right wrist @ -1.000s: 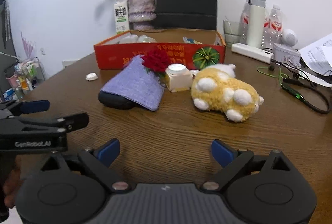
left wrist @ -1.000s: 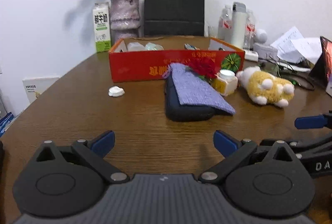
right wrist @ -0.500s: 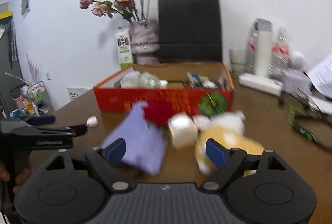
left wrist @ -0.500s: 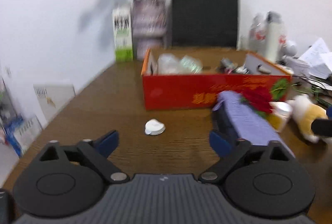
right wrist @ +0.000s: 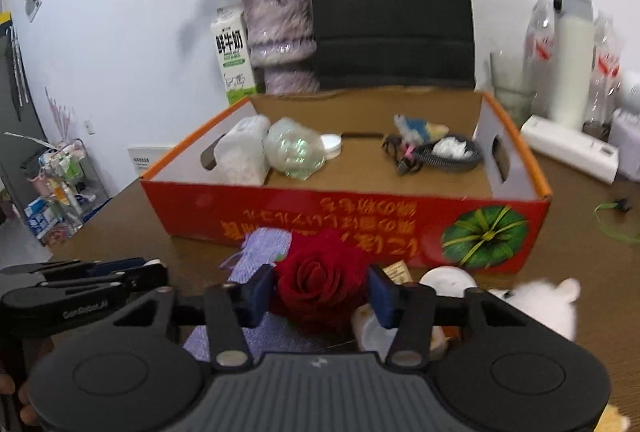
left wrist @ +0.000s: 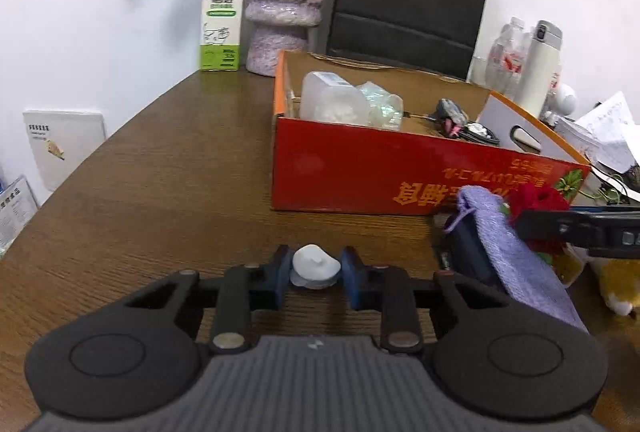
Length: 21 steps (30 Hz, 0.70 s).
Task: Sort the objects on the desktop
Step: 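Grasp the small white lid with the left tool while the right tool grasps the red rose, then carry the lid and rose into the cardboard box and open both tools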
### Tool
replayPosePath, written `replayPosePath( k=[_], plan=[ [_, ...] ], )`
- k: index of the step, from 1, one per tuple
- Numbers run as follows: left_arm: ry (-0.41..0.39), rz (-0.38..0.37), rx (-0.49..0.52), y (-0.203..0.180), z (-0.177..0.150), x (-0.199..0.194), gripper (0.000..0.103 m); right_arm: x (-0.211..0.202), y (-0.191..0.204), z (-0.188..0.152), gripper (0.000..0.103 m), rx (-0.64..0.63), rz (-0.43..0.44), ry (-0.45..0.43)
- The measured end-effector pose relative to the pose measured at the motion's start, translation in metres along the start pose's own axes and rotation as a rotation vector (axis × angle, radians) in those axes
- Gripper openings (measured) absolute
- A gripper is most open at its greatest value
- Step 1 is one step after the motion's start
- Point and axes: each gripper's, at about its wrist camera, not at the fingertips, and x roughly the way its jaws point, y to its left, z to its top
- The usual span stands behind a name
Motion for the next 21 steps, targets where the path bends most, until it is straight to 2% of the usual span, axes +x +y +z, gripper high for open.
replayPosePath(
  k=[4,6,11,14,17,21],
  plan=[
    [0.012,0.002,0.026,-0.007,0.000,-0.011,0.028,-0.008,0.001,-0.002,0.037,0.034,0.010,-0.021],
    [-0.024,-0.015,0.040,-0.011,0.003,-0.028,0.028,-0.026,0.002,0.001,0.037,0.038,0.005,-0.064],
    [-0.106,-0.122,0.054,-0.029,0.004,-0.084,0.028,-0.090,-0.001,0.001,0.038,0.052,0.040,-0.168],
    [-0.084,-0.199,0.089,-0.047,-0.011,-0.104,0.028,-0.122,0.002,-0.021,0.038,-0.002,0.019,-0.166],
    [-0.054,-0.230,0.125,-0.068,-0.033,-0.115,0.028,-0.141,0.006,-0.057,0.038,-0.058,-0.057,-0.130],
    [-0.007,-0.290,0.162,-0.092,-0.067,-0.128,0.028,-0.164,0.001,-0.105,0.038,-0.026,-0.115,-0.107]
  ],
)
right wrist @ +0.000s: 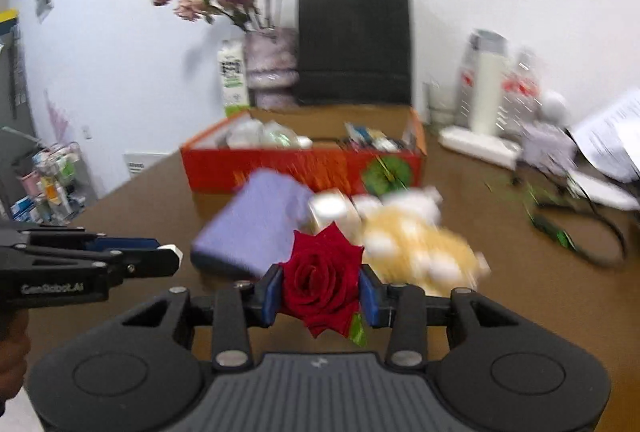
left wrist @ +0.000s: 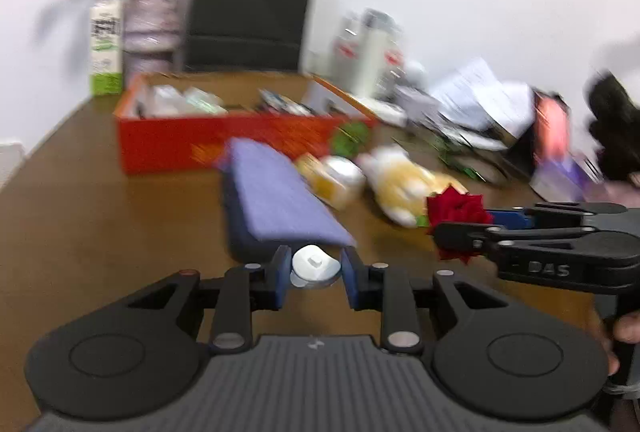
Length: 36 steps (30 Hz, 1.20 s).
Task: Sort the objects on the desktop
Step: 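Carry the lid and rose into the cardboard box and open both tools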
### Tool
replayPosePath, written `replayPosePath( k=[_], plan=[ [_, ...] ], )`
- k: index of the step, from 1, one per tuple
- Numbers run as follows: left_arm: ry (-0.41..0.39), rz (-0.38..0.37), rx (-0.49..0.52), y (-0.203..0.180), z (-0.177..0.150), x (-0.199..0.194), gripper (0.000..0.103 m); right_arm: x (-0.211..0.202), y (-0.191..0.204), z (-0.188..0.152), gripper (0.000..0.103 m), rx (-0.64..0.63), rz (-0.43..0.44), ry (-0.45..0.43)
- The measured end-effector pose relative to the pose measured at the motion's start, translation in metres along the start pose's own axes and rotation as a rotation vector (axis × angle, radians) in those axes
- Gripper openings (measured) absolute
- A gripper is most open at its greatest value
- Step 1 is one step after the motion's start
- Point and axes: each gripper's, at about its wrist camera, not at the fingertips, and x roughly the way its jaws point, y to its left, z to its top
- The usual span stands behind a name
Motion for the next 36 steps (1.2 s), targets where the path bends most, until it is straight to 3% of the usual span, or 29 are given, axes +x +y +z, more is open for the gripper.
replayPosePath(
  k=[3,7,11,14,18,22,27,33,35,36],
  plan=[
    [-0.003,0.011,0.046,-0.020,-0.013,-0.007,0.028,-0.014,-0.005,-0.030,0.038,0.021,-0.048,0.022],
    [-0.049,0.010,0.042,-0.024,-0.002,-0.014,0.028,-0.025,-0.011,-0.045,0.038,0.060,-0.054,0.029],
    [-0.091,0.031,0.058,-0.021,0.021,-0.015,0.028,-0.036,-0.016,-0.031,0.038,0.060,-0.044,-0.031],
    [-0.133,0.011,0.024,-0.004,0.057,-0.005,0.028,-0.036,-0.023,-0.006,0.038,0.062,-0.013,-0.106],
    [-0.138,0.037,0.055,0.013,0.120,0.036,0.028,-0.024,-0.039,0.028,0.038,0.083,0.019,-0.159],
    [-0.012,0.015,0.016,0.040,0.173,0.126,0.028,-0.007,-0.053,0.062,0.038,0.080,0.009,-0.192],
    [0.105,0.162,0.027,0.066,0.193,0.225,0.028,0.046,-0.069,0.122,0.038,0.052,0.080,-0.160],
    [0.151,0.136,-0.120,0.095,0.187,0.254,0.033,0.157,-0.082,0.203,0.038,0.066,0.175,-0.013],
    [0.123,0.106,-0.110,0.095,0.186,0.253,0.063,0.196,-0.080,0.224,0.038,0.082,0.204,0.036],
    [0.103,0.097,-0.109,0.095,0.186,0.250,0.066,0.217,-0.075,0.232,0.038,0.074,0.209,0.063]
  ],
)
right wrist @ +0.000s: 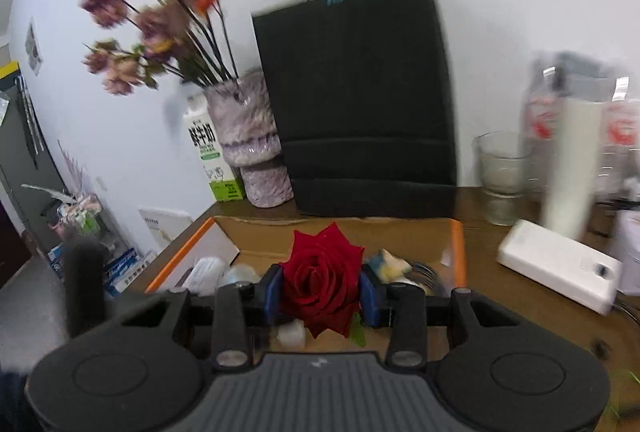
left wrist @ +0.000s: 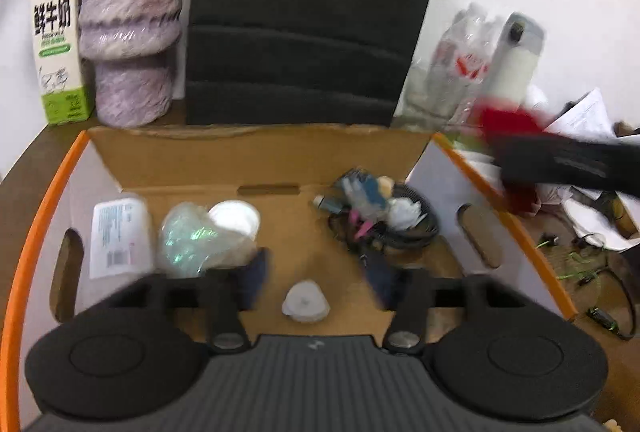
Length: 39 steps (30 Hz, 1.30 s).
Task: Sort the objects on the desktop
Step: 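Carry the lid and rose into the cardboard box and open both tools, then move both open tools back over the table items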
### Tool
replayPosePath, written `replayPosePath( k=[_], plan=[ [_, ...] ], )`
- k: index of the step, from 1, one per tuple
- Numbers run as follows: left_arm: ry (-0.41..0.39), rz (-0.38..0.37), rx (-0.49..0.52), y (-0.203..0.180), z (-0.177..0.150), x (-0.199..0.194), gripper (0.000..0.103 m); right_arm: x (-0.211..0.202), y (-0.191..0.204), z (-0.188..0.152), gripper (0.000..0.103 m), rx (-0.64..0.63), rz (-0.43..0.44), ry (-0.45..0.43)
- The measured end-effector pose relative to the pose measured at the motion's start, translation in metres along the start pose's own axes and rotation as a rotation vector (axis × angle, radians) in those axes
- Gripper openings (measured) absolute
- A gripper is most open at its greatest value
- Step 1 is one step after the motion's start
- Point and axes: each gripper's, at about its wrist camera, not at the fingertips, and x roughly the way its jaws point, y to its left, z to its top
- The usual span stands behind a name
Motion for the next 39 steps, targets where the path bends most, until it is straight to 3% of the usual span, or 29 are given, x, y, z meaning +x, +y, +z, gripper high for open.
replayPosePath(
  k=[4,7,11,14,18,20,27,34,36,39],
  plan=[
    [-0.054,-0.019,-0.025,0.015,0.005,-0.017,0.074,0.082,0.007,0.026,0.042,-0.002,0.001,0.130],
    [-0.063,0.006,-0.054,0.029,0.012,-0.020,0.076,0.133,0.009,0.028,0.045,0.012,-0.032,0.218],
    [-0.041,0.052,-0.086,0.042,0.016,-0.017,0.085,0.162,0.012,0.019,0.050,-0.012,-0.093,0.264],
    [-0.048,0.044,-0.099,0.047,0.017,-0.023,0.086,0.144,0.003,0.018,0.073,0.054,-0.056,0.214],
    [-0.071,0.064,-0.092,0.041,0.023,-0.034,0.088,0.109,0.002,0.021,0.074,0.030,-0.095,0.131],
    [-0.086,0.072,-0.095,0.036,0.026,-0.044,0.095,0.090,0.001,0.021,0.074,0.010,-0.124,0.104],
    [-0.122,0.089,-0.106,0.017,0.011,-0.094,0.100,0.012,0.001,-0.002,0.074,0.004,-0.160,0.058],
    [-0.162,0.135,-0.122,0.002,-0.045,-0.161,0.103,-0.080,0.030,-0.057,0.081,-0.026,-0.147,-0.038],
    [-0.189,0.122,-0.113,-0.006,-0.074,-0.180,0.103,-0.107,0.042,-0.088,0.086,-0.072,-0.193,-0.109],
    [-0.225,0.141,-0.084,-0.020,-0.122,-0.202,0.103,-0.133,0.057,-0.139,0.086,-0.101,-0.229,-0.139]
  ],
)
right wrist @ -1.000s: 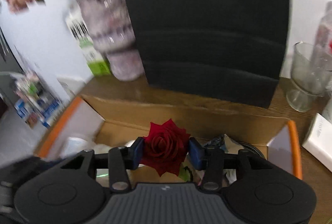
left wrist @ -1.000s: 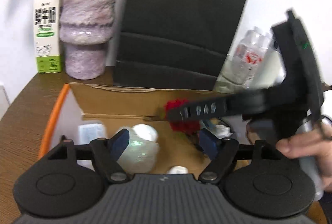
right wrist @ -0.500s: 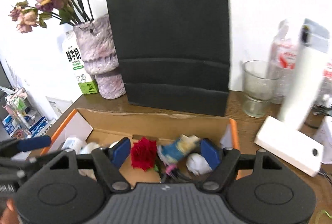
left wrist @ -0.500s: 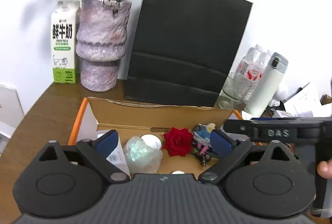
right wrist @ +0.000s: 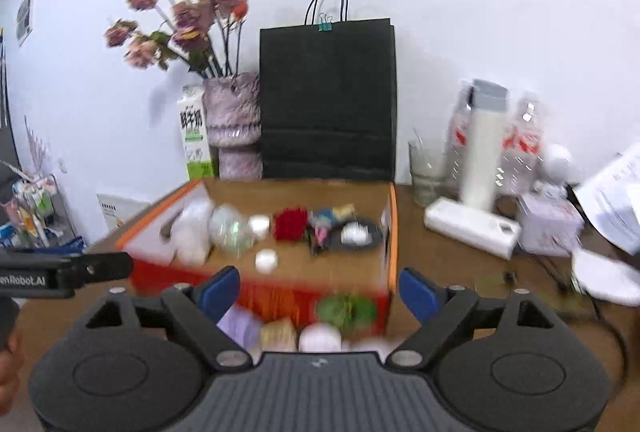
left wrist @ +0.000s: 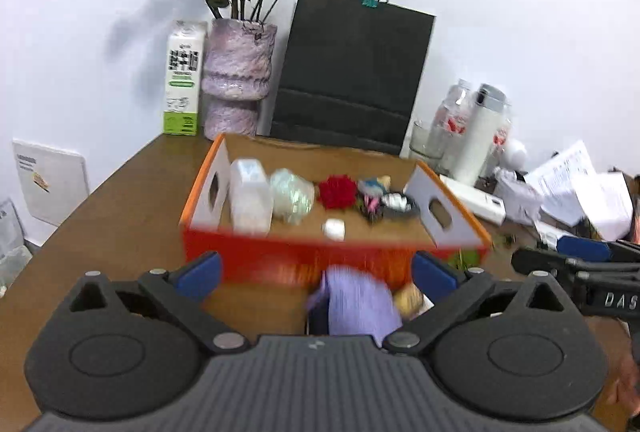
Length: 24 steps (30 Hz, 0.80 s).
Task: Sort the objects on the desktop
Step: 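Move both open tools back over the table items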
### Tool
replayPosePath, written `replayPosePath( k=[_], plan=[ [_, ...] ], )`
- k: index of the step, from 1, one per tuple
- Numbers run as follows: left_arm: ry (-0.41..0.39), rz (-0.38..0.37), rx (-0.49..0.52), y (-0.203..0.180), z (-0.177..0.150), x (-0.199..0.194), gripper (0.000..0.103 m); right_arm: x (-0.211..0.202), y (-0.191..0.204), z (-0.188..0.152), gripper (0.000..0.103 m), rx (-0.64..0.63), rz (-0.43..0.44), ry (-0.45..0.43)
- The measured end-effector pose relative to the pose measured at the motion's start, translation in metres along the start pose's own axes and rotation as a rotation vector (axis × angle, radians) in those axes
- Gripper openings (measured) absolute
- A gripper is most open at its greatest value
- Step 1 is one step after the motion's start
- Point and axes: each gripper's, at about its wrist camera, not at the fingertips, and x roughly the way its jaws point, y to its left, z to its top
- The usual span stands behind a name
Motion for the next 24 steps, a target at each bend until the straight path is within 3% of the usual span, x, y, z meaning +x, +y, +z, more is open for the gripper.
replayPosePath(
  k=[6,10,17,24],
  plan=[
    [0.041,0.014,0.073,-0.009,-0.077,-0.042,0.103,-0.052,0.021,-0.082,0.086,-0.009,0.028,0.004],
    [0.033,0.083,0.115,-0.015,-0.111,-0.061,0.103,-0.068,0.034,-0.114,0.087,-0.040,-0.013,0.025],
    [0.005,0.116,0.156,-0.019,-0.124,-0.067,0.103,-0.077,0.033,-0.141,0.089,-0.018,0.028,0.069],
    [0.046,0.058,0.131,-0.020,-0.113,-0.059,0.103,-0.079,0.032,-0.140,0.089,-0.038,0.060,0.029]
  ],
)
